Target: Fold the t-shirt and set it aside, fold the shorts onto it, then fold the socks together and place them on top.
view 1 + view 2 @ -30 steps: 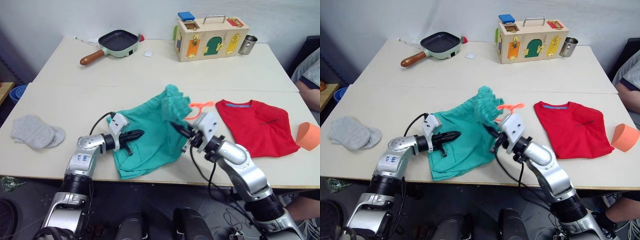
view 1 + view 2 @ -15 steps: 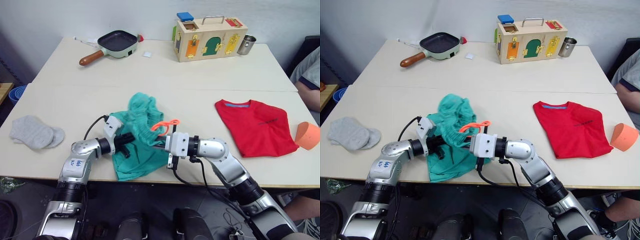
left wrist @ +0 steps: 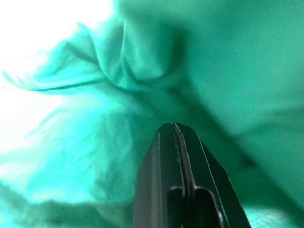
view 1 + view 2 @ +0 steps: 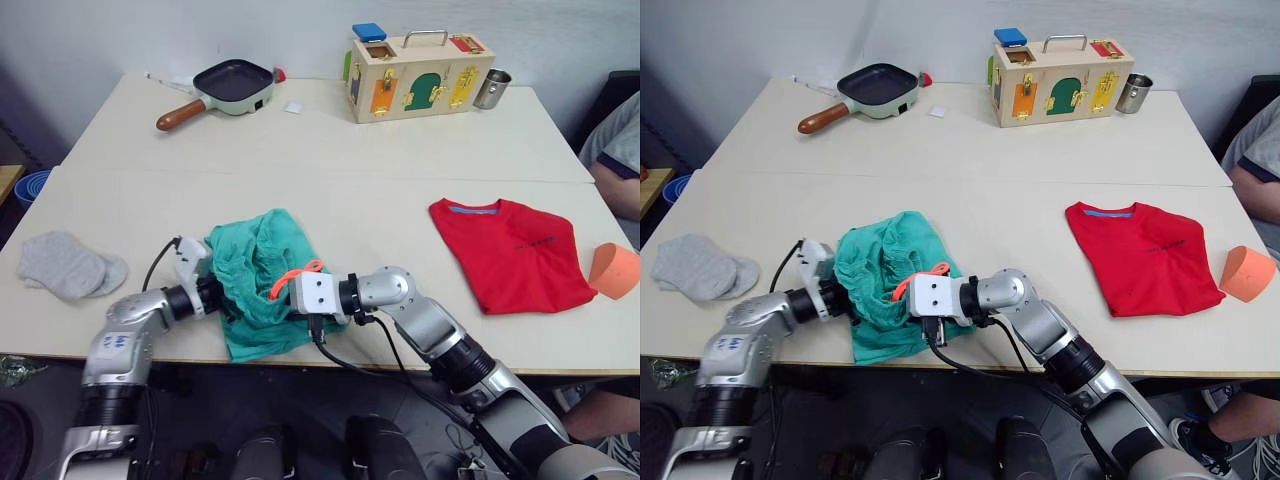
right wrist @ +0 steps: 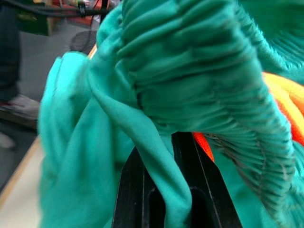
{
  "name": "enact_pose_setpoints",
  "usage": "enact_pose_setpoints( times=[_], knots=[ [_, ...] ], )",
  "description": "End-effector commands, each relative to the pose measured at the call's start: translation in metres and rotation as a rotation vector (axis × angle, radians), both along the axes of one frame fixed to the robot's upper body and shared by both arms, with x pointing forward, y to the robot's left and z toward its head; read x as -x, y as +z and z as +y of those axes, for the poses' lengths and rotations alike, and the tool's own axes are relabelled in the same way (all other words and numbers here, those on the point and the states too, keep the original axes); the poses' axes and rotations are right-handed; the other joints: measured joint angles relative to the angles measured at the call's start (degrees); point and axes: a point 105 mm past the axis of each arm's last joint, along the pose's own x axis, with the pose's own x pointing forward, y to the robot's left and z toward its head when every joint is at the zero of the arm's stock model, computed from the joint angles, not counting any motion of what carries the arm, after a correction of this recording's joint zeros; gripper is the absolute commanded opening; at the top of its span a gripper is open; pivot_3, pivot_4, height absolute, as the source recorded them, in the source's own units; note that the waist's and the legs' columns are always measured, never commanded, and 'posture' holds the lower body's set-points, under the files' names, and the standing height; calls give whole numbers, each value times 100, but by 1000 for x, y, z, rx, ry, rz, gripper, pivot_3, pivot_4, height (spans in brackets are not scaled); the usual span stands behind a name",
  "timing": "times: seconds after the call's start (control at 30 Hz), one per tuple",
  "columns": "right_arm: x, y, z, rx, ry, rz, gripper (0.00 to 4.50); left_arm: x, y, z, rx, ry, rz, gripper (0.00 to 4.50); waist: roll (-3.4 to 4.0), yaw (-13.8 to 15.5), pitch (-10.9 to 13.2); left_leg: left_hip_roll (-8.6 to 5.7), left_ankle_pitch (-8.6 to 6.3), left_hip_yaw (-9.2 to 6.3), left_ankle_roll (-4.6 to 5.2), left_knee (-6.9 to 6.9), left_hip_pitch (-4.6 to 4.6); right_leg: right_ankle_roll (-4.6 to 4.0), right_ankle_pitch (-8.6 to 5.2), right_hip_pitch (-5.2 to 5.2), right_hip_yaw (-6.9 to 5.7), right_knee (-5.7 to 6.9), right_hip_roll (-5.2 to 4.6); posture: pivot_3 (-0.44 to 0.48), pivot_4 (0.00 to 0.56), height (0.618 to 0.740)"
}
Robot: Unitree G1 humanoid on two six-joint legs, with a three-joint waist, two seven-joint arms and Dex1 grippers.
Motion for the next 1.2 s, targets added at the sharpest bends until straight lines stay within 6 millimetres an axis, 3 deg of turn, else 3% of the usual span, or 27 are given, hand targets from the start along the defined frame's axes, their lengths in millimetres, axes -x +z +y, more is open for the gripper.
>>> enact_pose_setpoints(
  times=[0.03,0.17,0.3,0.4,0.5,0.6,0.73,0.8,0.93,0.97,1.0,1.1,1.2],
  knots=[
    [11,19,4,-57,82,-5,1654,16,27,11,8,-43,-42,0,0,1,0,0,-1,0,-1,0,2,-1,-1,0,0,-6,-1,0,150,740],
    [39,43,-9,-99,343,-24,2949,35,47,60,-142,26,8,0,-1,-62,9,0,-8,-1,-13,-12,2,-8,-4,-6,1,-7,-1,0,150,740],
    [38,49,-36,-82,361,43,4206,44,65,73,-109,43,48,0,0,0,11,-5,-10,-6,-17,-26,5,-10,-5,-6,-2,-12,-6,0,150,740],
    [35,44,-64,-38,338,99,4206,55,70,84,-138,36,106,0,-1,36,11,-11,-30,-6,-37,-27,6,-10,-6,-3,-1,-20,-12,0,150,740],
    [25,44,-82,-52,258,150,4206,56,98,78,-36,1,35,0,-4,38,14,-12,-37,-5,-39,-29,3,-13,-7,-8,-1,-24,-13,0,150,740],
    [3,49,-82,-149,95,179,3587,52,119,49,94,-125,-52,0,-5,38,15,-8,-35,-5,-45,-30,3,-19,-11,-11,-2,-19,-12,0,150,740],
    [-22,38,-77,-197,-71,190,2243,37,131,4,179,-242,-121,0,-5,36,15,-8,-22,-3,-51,-26,8,-19,-10,-7,-2,-6,-8,0,150,740],
    [-30,25,-72,-175,-128,165,1607,21,125,-25,157,-271,-129,0,-6,47,14,-9,-1,0,-18,-24,7,-18,-10,-6,-1,-1,-3,0,150,740],
    [-36,5,-61,-108,-157,110,140,-12,95,-56,5,-246,-143,0,-7,30,14,-15,6,14,-8,-19,4,-14,-8,-6,2,15,4,0,150,740],
    [-36,1,-58,-92,-153,92,8,-18,88,-61,-19,-238,-141,0,-7,22,14,-14,6,20,-8,-19,4,-14,-8,-6,6,15,8,0,150,740],
    [-33,-8,-54,-62,-150,88,8,-17,64,-71,-106,-283,-110,0,-7,19,14,-12,7,25,-7,-19,4,-14,-8,-7,10,14,12,0,150,740],
    [-27,-19,-51,-43,-164,120,8,-7,19,-54,-226,-262,40,0,-7,-49,14,-2,6,37,-12,-24,7,-14,-8,-13,21,10,23,0,150,740],
    [-27,-18,-52,-51,-177,125,8,-1,6,-29,-272,-207,90,0,-7,-86,14,4,13,47,-21,-33,-23,-16,-9,-67,36,26,27,0,150,740]
  ],
)
